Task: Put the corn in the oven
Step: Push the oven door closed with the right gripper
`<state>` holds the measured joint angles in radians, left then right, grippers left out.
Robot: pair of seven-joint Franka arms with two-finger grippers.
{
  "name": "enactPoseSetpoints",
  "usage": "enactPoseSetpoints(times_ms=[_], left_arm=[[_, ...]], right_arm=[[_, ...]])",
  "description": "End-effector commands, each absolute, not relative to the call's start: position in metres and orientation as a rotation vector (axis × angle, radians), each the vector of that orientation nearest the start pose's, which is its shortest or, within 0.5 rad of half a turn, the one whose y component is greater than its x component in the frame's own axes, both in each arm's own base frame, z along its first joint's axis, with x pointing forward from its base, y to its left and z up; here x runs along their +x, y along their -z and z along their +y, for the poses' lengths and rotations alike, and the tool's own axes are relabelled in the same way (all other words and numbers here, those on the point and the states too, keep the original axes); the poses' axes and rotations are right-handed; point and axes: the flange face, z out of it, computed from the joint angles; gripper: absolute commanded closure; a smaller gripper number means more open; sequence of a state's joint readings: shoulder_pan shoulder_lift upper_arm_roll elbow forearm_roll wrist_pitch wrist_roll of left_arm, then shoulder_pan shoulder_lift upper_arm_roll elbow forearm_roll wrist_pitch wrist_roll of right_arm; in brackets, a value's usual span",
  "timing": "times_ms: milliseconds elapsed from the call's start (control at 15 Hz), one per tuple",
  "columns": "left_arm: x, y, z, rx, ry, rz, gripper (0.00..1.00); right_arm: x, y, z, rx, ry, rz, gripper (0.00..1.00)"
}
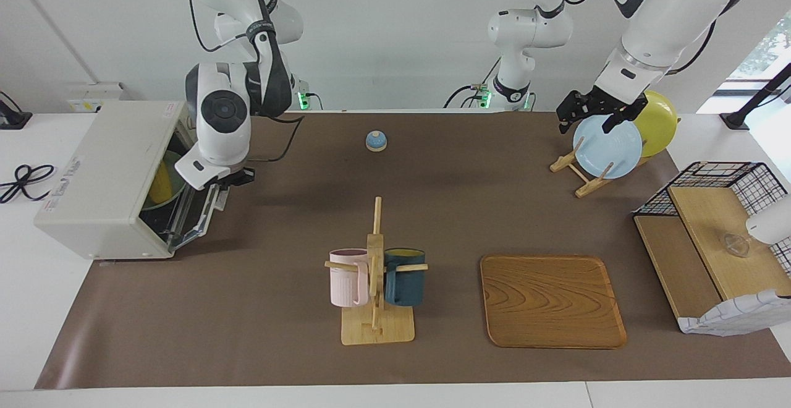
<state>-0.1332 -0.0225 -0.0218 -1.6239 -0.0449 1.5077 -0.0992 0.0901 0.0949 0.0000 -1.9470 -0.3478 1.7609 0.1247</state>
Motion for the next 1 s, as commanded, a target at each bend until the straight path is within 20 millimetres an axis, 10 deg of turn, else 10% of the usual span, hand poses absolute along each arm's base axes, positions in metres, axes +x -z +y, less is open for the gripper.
enactPoseSetpoints(times_ms=[0, 467, 933], left_arm=[[0.526, -0.609, -0.083, -3.154, -0.155, 0.095, 0.0], [0.526, -0.609, -0.083, -3.154, -0.155, 0.095, 0.0], [0.526, -0.609, -0.083, -3.154, -0.155, 0.095, 0.0]], right_arm=[[0.54, -0.433, -0.01, -3.453, -0.482, -0.141, 1.0], [0.531, -0.45, -0.053, -3.414, -0.503, -0.143, 1.0], [0.53, -0.475, -0.055, -3.387, -0.525, -0.119, 1.0]])
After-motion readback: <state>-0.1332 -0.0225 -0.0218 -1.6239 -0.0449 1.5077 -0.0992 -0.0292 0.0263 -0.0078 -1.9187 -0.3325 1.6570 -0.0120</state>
